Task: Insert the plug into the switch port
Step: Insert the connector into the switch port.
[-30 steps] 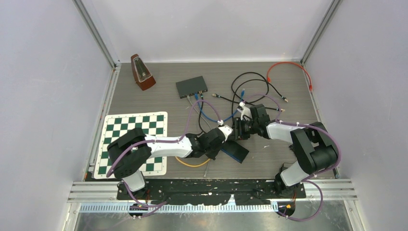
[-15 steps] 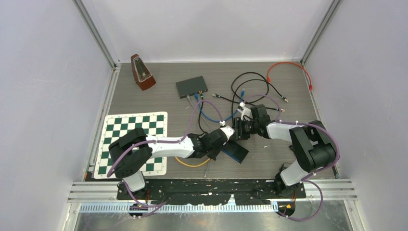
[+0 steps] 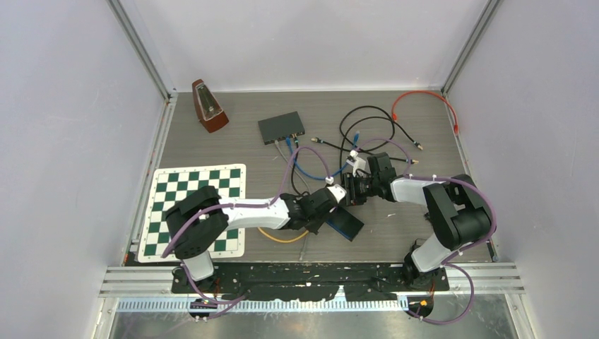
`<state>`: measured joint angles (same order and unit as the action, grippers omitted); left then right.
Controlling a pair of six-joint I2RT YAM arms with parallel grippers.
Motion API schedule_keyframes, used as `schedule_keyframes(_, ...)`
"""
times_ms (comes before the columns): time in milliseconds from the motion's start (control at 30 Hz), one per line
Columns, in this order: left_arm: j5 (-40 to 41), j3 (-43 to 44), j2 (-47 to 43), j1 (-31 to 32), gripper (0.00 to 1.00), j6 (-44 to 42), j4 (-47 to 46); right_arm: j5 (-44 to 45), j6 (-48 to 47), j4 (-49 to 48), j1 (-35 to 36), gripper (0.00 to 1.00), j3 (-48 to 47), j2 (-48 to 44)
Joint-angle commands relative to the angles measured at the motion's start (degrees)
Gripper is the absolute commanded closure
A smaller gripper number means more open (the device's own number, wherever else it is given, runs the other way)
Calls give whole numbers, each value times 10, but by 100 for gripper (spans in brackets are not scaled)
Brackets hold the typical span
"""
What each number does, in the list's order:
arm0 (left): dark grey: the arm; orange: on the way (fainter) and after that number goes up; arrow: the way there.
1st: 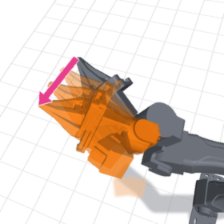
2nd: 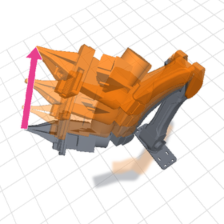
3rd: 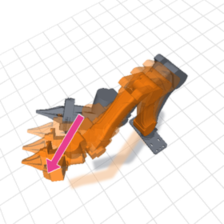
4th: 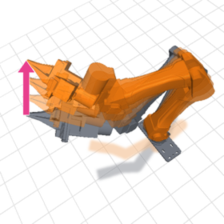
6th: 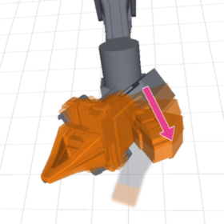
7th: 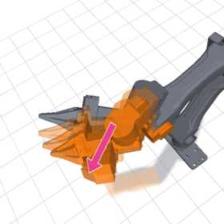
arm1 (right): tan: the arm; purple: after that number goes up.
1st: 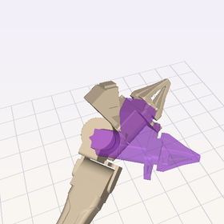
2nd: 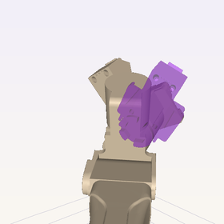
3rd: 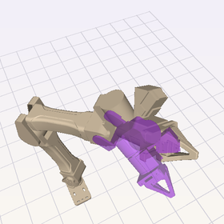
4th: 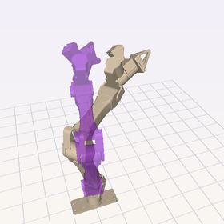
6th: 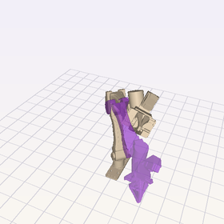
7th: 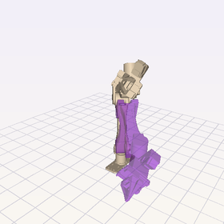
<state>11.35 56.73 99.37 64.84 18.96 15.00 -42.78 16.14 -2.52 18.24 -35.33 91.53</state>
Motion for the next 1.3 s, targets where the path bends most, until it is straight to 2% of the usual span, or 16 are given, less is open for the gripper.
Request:
schedule_keyframes(0, -9, 27, 13, -5, 100, -8, -2, -19, -12, 12, 5, 58, -6, 10)
schedule_keyframes(367, 16, 51, 17, -9, 100, -30, -8, -54, 10, -7, 9, 62, 1, 27)
schedule_keyframes(500, 16, 75, 16, -17, 100, -32, 3, -56, 41, -35, 10, 62, 33, 20)
schedule_keyframes(933, -39, 92, 30, -18, 100, -149, -62, -69, 37, -45, 17, 62, 30, 49)
schedule_keyframes(1267, -69, 105, 45, -34, 100, -151, -101, -82, 44, -52, 39, 62, 37, 63)
